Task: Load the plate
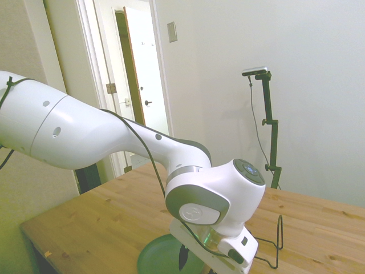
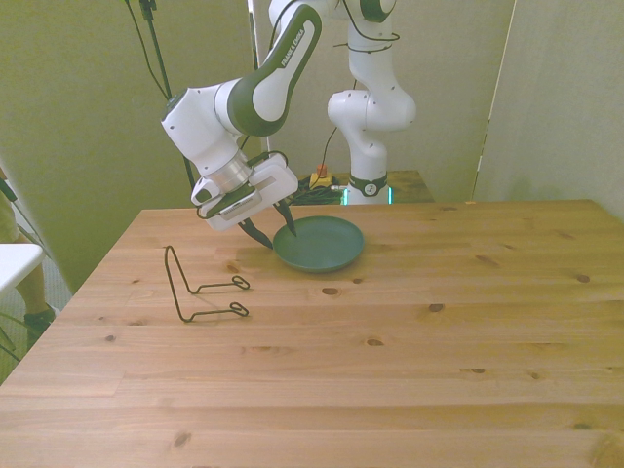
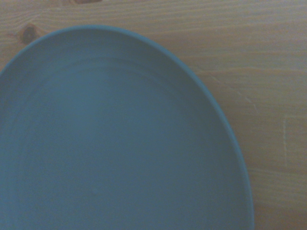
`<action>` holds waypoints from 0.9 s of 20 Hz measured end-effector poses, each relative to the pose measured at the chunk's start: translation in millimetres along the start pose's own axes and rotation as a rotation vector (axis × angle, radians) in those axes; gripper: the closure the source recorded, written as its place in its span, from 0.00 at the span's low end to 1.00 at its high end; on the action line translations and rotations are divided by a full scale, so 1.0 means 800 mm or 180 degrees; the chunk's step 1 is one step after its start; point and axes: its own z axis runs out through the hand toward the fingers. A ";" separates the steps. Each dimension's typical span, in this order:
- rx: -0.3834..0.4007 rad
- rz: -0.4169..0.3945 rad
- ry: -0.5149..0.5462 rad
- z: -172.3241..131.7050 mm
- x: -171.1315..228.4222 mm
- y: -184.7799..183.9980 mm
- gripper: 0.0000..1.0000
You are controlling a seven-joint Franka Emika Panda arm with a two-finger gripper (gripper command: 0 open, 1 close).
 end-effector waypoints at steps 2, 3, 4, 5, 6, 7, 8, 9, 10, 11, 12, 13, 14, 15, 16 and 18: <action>-0.0002 0.0006 -0.0005 0.001 0.001 0.001 1.00; -0.0003 0.0007 -0.0009 0.002 0.001 0.001 1.00; -0.0005 0.0007 -0.0013 0.003 0.001 0.001 1.00; -0.0007 0.0008 -0.0017 0.004 0.002 0.001 1.00; -0.0009 0.0008 -0.0020 0.005 0.002 0.001 1.00; -0.0012 0.0006 -0.0023 0.006 0.003 0.001 1.00; -0.0015 0.0002 -0.0025 0.008 0.003 0.000 1.00; -0.0019 -0.0002 -0.0025 0.009 0.003 -0.001 1.00; -0.0022 -0.0007 -0.0024 0.010 0.003 -0.002 1.00; -0.0027 -0.0014 -0.0017 0.011 0.003 -0.004 1.00; -0.0031 -0.0022 -0.0006 0.012 0.004 -0.005 1.00; -0.0033 -0.0030 0.0007 0.011 0.004 -0.007 1.00; -0.0032 -0.0036 0.0021 0.009 0.003 -0.008 1.00; -0.0036 -0.0044 0.0057 0.005 0.002 -0.010 1.00; -0.0039 -0.0053 0.0115 -0.001 0.000 -0.011 1.00; -0.0066 -0.0065 0.0270 -0.023 -0.009 -0.016 1.00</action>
